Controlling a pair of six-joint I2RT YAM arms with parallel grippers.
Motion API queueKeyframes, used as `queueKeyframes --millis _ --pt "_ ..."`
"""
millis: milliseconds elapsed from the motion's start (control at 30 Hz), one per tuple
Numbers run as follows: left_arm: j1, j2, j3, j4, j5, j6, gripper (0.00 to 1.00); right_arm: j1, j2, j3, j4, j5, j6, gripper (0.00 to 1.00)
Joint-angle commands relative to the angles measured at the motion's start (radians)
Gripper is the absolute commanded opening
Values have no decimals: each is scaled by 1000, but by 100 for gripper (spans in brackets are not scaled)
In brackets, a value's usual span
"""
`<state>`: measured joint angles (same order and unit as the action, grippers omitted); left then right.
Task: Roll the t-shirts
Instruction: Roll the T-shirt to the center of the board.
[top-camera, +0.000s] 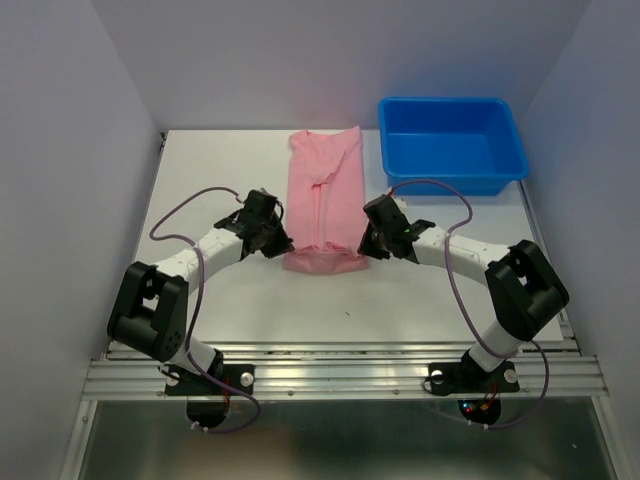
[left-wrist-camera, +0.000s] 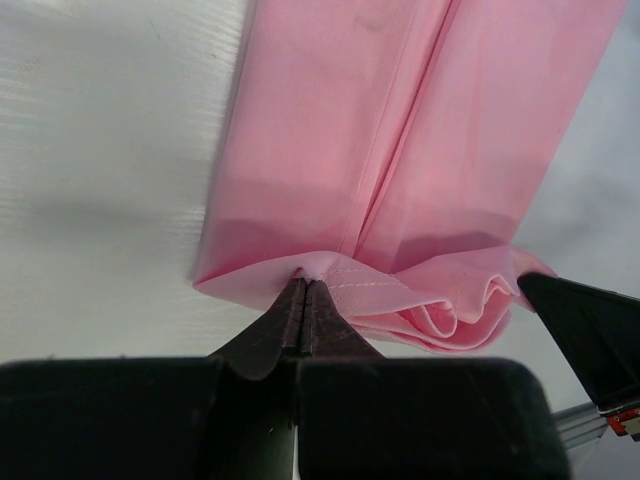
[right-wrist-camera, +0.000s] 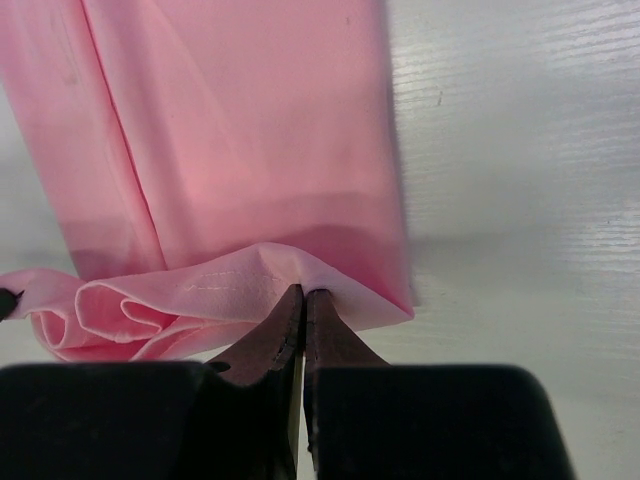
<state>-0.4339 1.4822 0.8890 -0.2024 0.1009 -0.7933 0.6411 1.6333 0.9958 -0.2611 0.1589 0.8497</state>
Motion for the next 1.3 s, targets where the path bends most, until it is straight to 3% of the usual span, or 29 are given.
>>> queueKeyframes --millis 0,333,833,933,1033,1067,1100,1133,1267 --pt "4 -40 7 -37 -3 14 0 -4 -24 -8 13 -22 9 1" --pt "3 -92 -12 -89 -38 16 0 -4 -52 -49 5 -49 23 1" --pt "3 72 60 -74 -49 37 0 -4 72 58 -6 11 -32 2" --pt "3 102 79 -86 -52 43 1 -4 82 67 -6 22 -34 8" --pt "4 118 97 -89 -63 54 11 -15 83 70 -6 30 -37 20" --pt "4 118 103 -89 -64 57 20 -15 79 70 -6 34 -37 24" --pt "4 115 117 -89 -66 58 26 -15 76 69 -6 36 -37 36" --pt "4 112 125 -91 -67 68 36 -15 69 67 -7 44 -37 39" --pt "3 84 186 -124 -127 91 52 -24 -16 60 -23 82 -44 64"
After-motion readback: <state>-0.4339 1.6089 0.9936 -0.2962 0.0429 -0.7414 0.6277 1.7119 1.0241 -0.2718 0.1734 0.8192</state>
